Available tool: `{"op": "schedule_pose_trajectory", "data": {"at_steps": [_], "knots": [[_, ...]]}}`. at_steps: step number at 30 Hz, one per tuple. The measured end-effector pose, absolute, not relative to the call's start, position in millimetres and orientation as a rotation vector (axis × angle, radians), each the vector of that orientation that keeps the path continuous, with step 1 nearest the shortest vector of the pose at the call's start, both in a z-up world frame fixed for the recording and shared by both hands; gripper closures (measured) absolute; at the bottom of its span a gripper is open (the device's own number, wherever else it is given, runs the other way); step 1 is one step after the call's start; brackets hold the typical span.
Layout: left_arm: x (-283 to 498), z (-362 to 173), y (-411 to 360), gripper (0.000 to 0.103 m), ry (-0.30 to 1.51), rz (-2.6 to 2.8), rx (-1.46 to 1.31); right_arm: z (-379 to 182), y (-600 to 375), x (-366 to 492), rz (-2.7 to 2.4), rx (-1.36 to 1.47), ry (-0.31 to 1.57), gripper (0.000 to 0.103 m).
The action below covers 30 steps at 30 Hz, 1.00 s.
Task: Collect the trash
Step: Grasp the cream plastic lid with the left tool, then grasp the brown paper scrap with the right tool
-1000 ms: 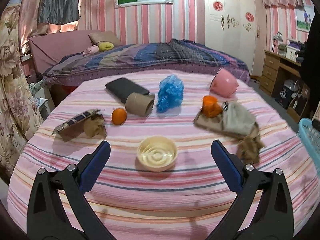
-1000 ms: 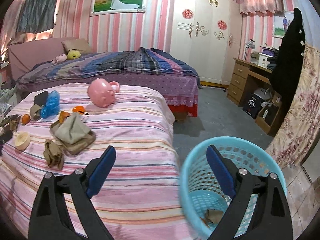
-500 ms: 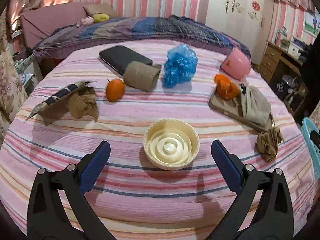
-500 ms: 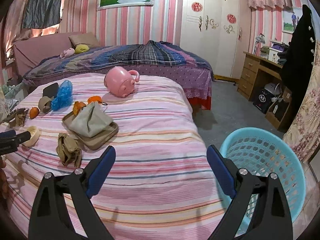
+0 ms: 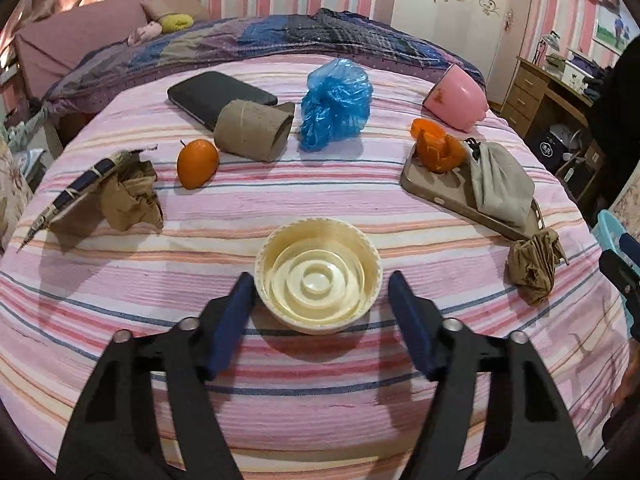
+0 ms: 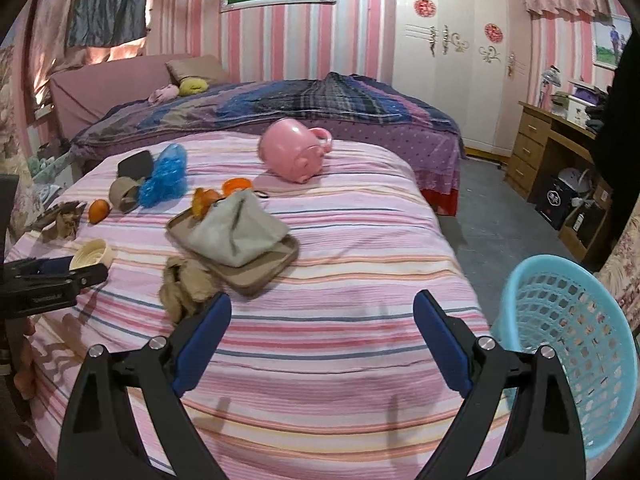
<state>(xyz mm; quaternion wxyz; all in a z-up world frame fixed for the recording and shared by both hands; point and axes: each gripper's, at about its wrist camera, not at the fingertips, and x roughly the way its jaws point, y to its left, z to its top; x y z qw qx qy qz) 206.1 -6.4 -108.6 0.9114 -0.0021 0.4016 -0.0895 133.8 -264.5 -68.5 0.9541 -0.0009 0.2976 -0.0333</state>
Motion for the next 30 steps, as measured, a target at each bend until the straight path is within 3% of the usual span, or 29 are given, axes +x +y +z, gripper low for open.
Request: {"op": "schedule_pose_trajectory", "data": {"at_steps": [9,21,25,27,30], "knots": [[189,-99,3,0.043,0.736,-0.106,-0.029,-74,-238,144,-0.007,-0.007,0.64,0.013],[192,-102,13,0.043,0.751,-0.082,-0.067,-92,-205,173,0.073,-0.034,0.721,0.015],[193,-103,13,0.043,0.759,-0.079,-0.061,-94,-201,176,0.118,-0.034,0.733,0.033],[193,-103,12,0.043,0.761,-0.076,-0.055,-95,-199,176,0.143,-0.038,0.743,0.052],[193,-103,10,0.043,0.763,-0.07,-0.049,-97,-197,175,0.172,-0.035,0.75,0.057]]}}
